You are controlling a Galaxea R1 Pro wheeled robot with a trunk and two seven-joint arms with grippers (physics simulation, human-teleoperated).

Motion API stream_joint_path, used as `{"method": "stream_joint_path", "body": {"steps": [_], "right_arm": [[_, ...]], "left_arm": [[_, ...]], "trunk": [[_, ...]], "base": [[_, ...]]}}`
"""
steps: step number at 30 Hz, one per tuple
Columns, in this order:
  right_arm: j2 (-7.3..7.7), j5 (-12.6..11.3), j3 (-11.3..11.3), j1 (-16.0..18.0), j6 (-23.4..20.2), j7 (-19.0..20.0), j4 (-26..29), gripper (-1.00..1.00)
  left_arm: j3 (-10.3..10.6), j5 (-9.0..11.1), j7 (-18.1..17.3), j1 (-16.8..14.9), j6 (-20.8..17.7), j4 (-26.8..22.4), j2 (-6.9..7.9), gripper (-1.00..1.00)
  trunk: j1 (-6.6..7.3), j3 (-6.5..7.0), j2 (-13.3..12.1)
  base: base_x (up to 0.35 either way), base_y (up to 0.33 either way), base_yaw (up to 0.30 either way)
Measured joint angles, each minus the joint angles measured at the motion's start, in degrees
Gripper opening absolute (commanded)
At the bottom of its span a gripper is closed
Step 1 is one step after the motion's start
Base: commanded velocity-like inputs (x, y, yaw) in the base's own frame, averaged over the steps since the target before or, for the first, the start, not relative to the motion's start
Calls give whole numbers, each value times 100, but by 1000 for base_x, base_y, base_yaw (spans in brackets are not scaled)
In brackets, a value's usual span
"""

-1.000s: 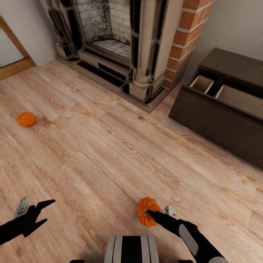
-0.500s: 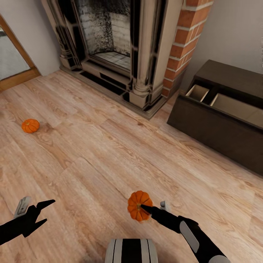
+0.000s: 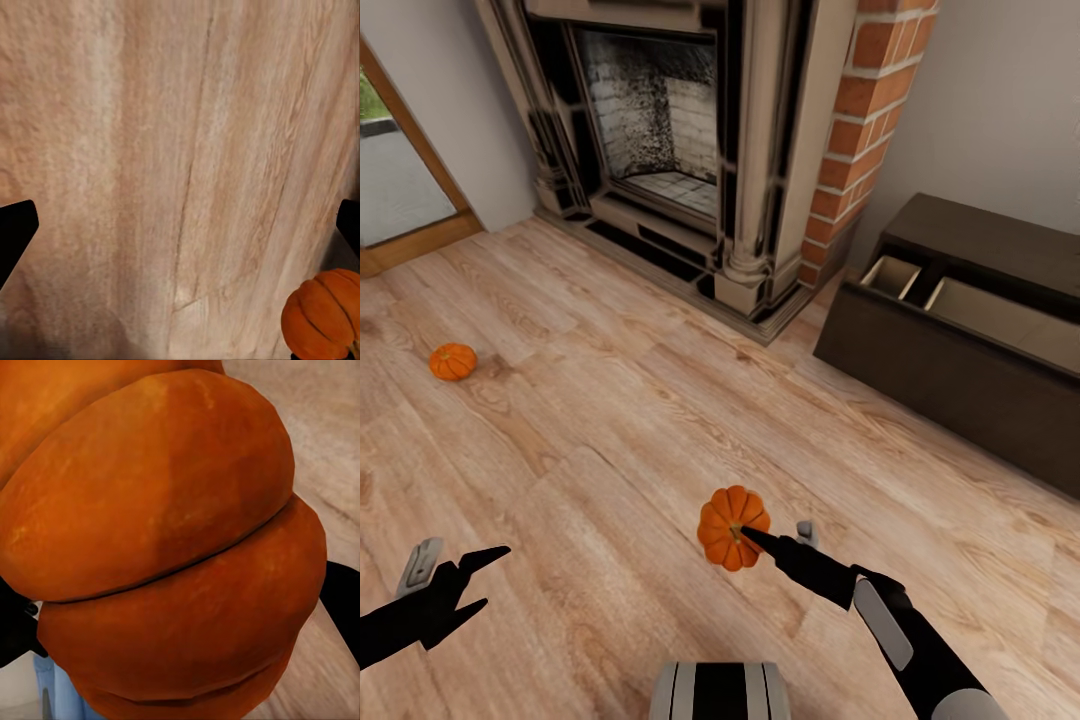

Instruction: Place each of the two pumpkins and all three candles from the living room inside a cabinet in the living room (use any cabinet), then make sure every cabinet is closed, and position the cauldron so it is next to a table in the living room.

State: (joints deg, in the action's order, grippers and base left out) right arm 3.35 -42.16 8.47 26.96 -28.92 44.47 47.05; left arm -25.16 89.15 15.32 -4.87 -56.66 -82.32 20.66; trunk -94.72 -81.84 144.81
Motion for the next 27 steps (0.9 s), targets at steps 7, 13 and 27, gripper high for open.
{"method": "stream_joint_path", "body": {"steps": [7, 13, 27], "right_arm": [[-6, 4, -1, 0, 3, -18, -1, -100], [-7, 7, 0, 0, 10, -57, -13, -100], [-29, 41, -2, 1, 37, -160, -23, -100]], "left_arm": [[0, 0, 0, -1, 0, 0, 0, 100], [3, 0, 0, 1, 0, 0, 0, 100], [3, 2, -1, 1, 1, -1, -2, 100]], "trunk": [[18, 155, -9], [33, 288, -17], [70, 643, -36]], "base": [[0, 0, 0], [0, 0, 0], [0, 0, 93]]}}
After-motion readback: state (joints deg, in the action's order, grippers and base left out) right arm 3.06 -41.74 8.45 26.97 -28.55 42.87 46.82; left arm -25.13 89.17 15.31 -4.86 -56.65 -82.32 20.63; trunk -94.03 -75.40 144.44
